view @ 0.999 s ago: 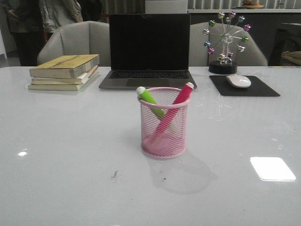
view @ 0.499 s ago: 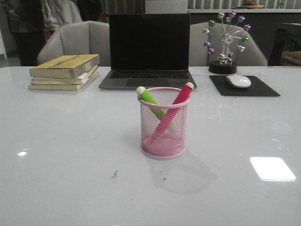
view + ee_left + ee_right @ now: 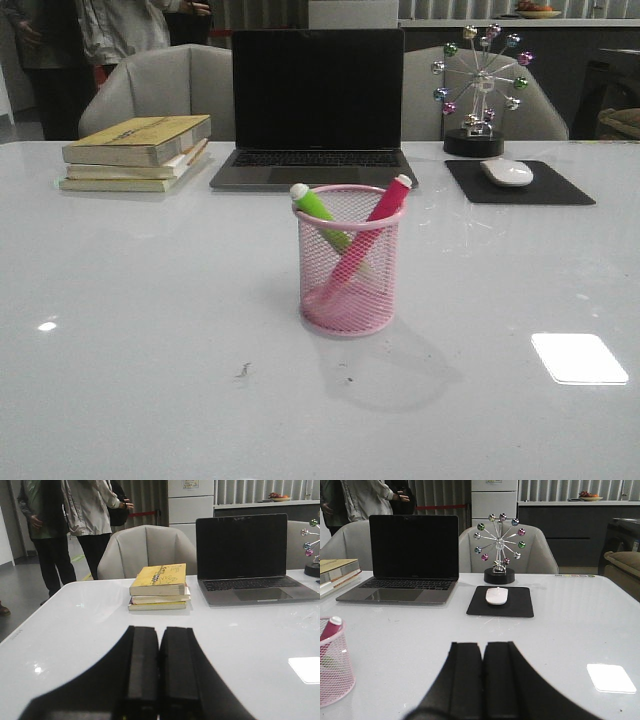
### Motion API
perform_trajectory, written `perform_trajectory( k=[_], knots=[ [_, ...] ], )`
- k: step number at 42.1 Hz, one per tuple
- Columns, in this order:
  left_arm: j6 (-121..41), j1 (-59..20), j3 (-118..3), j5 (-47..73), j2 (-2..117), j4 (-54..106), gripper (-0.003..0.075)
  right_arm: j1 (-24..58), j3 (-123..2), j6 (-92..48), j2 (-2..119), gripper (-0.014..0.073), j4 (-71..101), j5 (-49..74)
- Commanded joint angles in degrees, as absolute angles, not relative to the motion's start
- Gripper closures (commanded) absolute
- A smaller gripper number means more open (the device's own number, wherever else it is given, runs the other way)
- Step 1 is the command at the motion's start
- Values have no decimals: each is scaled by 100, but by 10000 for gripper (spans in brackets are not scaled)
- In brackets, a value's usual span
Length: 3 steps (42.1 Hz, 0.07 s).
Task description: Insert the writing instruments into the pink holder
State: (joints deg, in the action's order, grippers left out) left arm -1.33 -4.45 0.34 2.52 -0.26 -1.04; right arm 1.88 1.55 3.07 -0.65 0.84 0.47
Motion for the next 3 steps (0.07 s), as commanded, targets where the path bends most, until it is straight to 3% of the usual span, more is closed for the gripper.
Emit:
perform_trajectory(
  k=[1,3],
  knots=[
    [-117,-471,56,-254,-133,-41,623,181,135,238,-174,526,55,-416],
    [-117,-471,56,-254,-133,-41,623,181,135,238,-174,526,55,-416]
  ],
)
